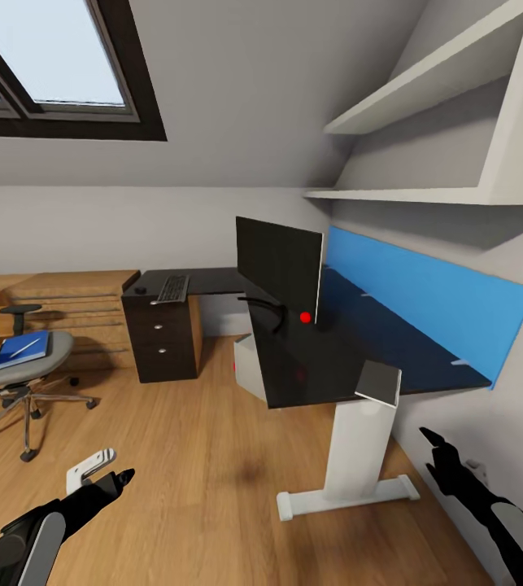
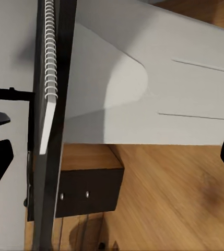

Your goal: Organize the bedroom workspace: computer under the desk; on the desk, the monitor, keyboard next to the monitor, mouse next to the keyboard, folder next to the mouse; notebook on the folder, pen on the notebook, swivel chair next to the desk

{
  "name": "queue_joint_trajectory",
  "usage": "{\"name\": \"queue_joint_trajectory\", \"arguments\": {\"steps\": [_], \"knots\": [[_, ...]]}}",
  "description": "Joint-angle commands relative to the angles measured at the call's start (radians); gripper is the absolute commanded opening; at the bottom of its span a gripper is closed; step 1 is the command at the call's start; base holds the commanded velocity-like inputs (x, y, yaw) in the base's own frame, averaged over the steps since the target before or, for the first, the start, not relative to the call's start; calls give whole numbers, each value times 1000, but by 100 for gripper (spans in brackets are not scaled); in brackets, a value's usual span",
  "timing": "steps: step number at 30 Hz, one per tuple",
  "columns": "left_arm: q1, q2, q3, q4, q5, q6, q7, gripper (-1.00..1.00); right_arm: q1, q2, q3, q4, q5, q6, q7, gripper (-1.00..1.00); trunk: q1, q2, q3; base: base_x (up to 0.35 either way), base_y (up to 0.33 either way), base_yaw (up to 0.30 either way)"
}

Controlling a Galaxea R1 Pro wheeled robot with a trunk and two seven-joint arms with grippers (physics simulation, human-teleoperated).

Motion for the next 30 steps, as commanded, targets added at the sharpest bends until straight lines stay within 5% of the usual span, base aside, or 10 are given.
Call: {"name": "queue_joint_trajectory", "arguments": {"steps": [1,10,30], "knots": [[-1,0,0,-1,11,5,9,100,-1,0,-3,0,-5,11,6,100,0,-1,-1,0,0,0],[-1,1,0,-1,12,7,7,100,-1,-1,-2,0,-5,82,115,100,0,-1,-1,0,0,0],[0,2,0,18,12,5,7,100,0,-1,-2,1,-4,88,123,100,0,-1,-1,99,0,0]]}}
